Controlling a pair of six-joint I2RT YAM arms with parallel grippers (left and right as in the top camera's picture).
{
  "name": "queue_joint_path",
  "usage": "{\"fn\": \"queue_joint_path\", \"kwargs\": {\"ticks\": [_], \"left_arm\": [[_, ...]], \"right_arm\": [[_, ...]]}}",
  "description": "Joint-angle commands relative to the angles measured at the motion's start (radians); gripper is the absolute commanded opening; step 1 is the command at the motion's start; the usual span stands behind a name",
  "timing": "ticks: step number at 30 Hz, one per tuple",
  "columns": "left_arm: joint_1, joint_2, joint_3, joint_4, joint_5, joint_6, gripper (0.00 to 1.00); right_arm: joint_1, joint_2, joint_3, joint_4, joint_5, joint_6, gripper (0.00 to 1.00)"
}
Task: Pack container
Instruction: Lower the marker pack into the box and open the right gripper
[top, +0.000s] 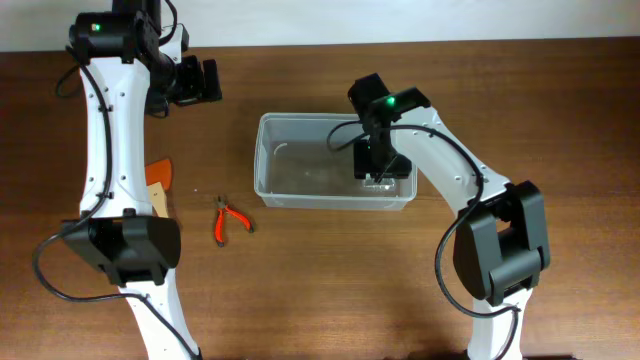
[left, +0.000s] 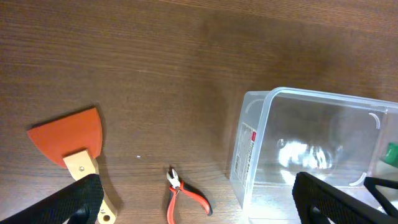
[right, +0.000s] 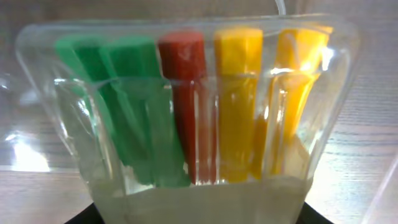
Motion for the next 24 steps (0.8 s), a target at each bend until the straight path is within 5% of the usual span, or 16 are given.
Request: {"fn": "queue_joint_path", "kwargs": {"ticks": [1,6,9,11,24], "left_arm": [[0.004,-0.005,0.017,0.001,-0.008,0.009,0.99],[0.004,-0.005,0.017,0.001,-0.008,0.009,0.99],[0.004,-0.005,0.017,0.001,-0.008,0.009,0.99],[0.004,-0.005,0.017,0.001,-0.008,0.009,0.99],[0.004,-0.005,0.017,0.001,-0.008,0.009,0.99]], "right_arm": [[0.003,-0.004,-0.02,0.01,0.019,0.01,0.36],[0.003,-0.004,-0.04,0.022,0.019,0.01,0.38],[0.003,-0.004,-0.042,0.025,0.02,0.009,0.69],[0.003,-0.004,-0.042,0.029,0.019,0.009,0.74],[-0.006,-0.004,-0.006,0.049,0.02,-0.018,0.74]]}}
